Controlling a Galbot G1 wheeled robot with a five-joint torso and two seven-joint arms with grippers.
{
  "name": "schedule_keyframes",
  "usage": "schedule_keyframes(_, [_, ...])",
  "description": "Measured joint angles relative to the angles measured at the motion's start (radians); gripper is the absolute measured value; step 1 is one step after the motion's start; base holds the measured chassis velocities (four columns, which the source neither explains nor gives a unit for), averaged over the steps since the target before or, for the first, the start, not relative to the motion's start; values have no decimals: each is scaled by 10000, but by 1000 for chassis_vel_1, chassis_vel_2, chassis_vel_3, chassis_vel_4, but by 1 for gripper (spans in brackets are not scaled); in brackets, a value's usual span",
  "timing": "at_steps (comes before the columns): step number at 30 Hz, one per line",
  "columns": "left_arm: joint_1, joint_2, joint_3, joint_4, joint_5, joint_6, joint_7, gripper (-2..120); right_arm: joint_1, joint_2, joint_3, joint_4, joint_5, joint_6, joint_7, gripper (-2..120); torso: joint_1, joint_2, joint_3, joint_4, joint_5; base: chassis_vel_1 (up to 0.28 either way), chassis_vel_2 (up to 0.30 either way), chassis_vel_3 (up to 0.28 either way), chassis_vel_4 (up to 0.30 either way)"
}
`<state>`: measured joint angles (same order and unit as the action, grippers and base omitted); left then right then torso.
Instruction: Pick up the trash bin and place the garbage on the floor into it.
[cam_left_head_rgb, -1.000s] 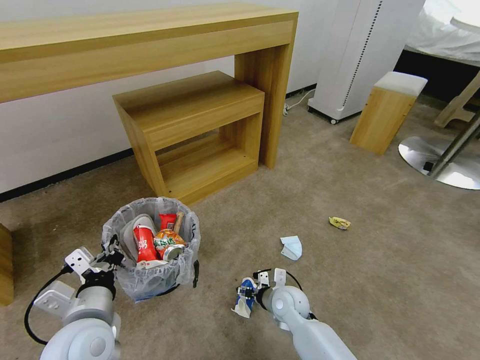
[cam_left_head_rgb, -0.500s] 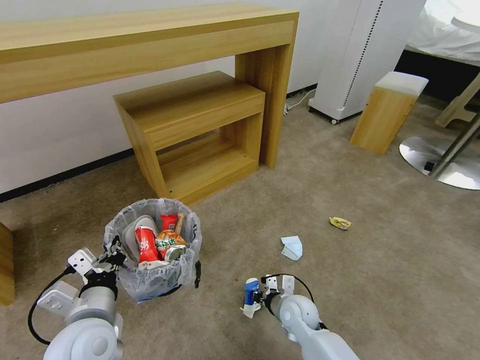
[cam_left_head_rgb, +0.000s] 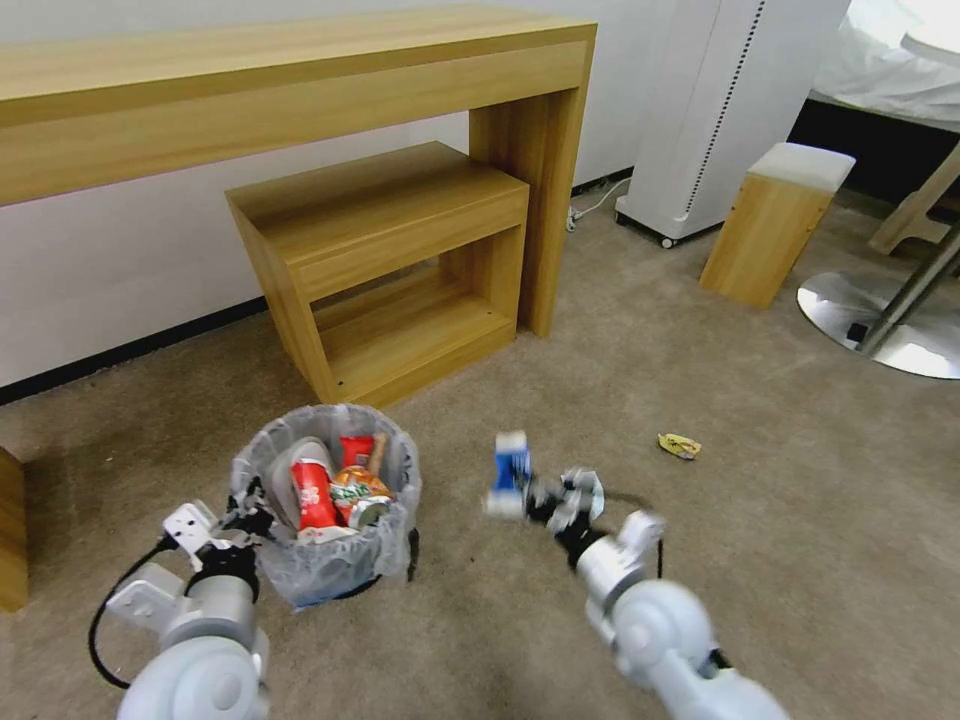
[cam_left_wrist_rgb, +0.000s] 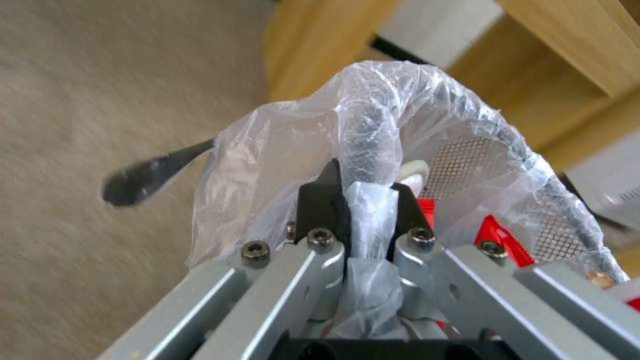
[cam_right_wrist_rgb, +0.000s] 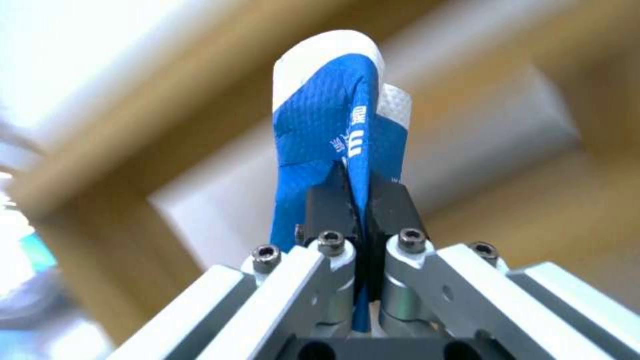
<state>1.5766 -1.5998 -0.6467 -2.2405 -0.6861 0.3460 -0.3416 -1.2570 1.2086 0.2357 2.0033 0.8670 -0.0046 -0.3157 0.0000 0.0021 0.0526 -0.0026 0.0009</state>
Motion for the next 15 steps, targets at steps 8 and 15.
schedule_keyframes(8, [204,-79,1328,-279,341,27,-89,3,1129,-137,-666,-297,703,733,-1852,0,0,0,0,3,1,0,0,0,0])
schedule_keyframes(15, [337,-82,1598,-824,277,173,-168,3,1534,-102,-1283,-1077,-61,397,-1196,0,0,0,1,2,1,0,0,0,0])
